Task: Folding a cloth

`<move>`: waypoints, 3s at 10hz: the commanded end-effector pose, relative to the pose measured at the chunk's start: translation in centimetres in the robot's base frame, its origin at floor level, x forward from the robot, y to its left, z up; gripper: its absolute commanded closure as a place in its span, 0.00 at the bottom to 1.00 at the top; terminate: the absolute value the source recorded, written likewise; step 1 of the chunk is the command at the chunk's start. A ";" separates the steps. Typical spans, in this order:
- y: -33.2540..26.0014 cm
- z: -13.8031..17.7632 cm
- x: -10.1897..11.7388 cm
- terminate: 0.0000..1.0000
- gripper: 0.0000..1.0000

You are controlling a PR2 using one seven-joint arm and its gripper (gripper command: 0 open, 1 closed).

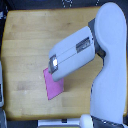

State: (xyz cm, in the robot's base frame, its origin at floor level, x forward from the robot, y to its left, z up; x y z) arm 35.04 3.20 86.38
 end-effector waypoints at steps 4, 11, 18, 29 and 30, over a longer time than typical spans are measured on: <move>7.2 -5.1 -2.7 0.00 1.00; 6.9 -6.1 -1.9 0.00 1.00; 8.2 -6.3 -1.1 0.00 0.00; 8.0 -6.7 -1.2 0.00 0.00; 8.0 -6.7 -1.2 0.00 0.00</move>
State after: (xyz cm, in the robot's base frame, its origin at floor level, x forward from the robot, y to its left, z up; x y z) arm 34.18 11.37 80.18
